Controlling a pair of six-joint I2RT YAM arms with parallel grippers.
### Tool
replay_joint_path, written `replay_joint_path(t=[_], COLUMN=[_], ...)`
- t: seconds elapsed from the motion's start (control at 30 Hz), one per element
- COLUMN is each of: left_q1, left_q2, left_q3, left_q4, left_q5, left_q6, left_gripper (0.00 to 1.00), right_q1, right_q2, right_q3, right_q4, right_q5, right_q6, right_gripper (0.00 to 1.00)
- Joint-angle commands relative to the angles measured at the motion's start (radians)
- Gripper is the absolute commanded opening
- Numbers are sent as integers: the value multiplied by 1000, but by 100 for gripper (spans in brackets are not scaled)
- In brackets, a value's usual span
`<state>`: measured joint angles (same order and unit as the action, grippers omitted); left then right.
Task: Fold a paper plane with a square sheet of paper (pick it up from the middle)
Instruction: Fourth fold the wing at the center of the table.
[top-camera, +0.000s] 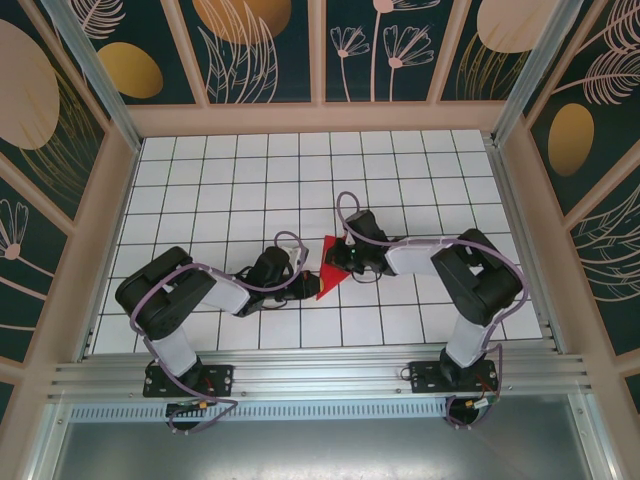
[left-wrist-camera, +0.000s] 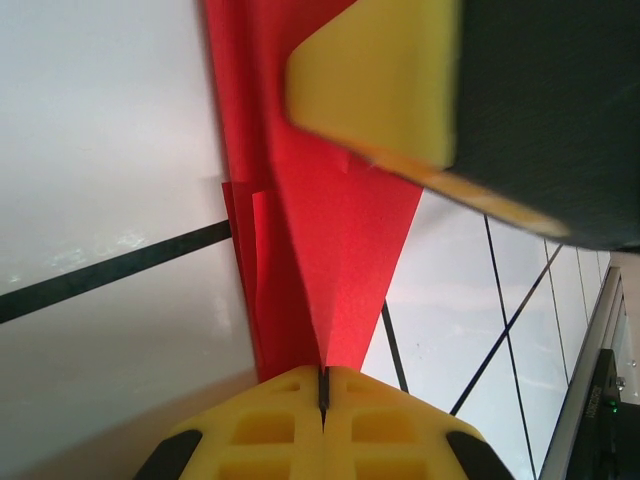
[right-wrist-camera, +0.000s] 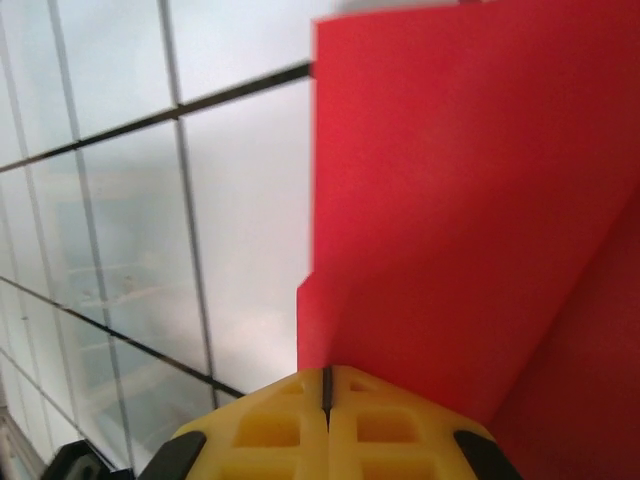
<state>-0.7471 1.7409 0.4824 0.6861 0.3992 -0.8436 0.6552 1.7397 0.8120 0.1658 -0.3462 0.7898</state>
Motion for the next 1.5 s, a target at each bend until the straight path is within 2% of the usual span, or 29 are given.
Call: replay_joint_path(t=[0.0,0.47,0.8,1.23,1.37,1.43,1.47], left_q1=[2,2,3,2,3,2,2], left_q2=[54,76,58,19,-17,-66,-87], left_q3=[-7,26,22,-5,-14,-12,-10], left_q4=[-189,-242,-228,-191,-179,-193,-198], left_q5=[-125,-118,-120,-133,-137,-149,-154], left_q6=[9,-11,-12,-17,-14,-10,-6], left_gripper=[0,0,0,0,8,20,22], right_q1=[-21,-31,-35,-31,-31,-30,-29], right_q2=[-98,-12,30,95,105,105,105], right_q3=[-21,-108,-24,-1,9,6,4], right_q4=[19,153,45,39,-8,-23,-28], right_q5=[-15,-70,-54,-60,-35,-25,-22], right_q6=[-14,35,-14,-22,-33,-37,-37], right_gripper=[8,7,8,7,7,7,7])
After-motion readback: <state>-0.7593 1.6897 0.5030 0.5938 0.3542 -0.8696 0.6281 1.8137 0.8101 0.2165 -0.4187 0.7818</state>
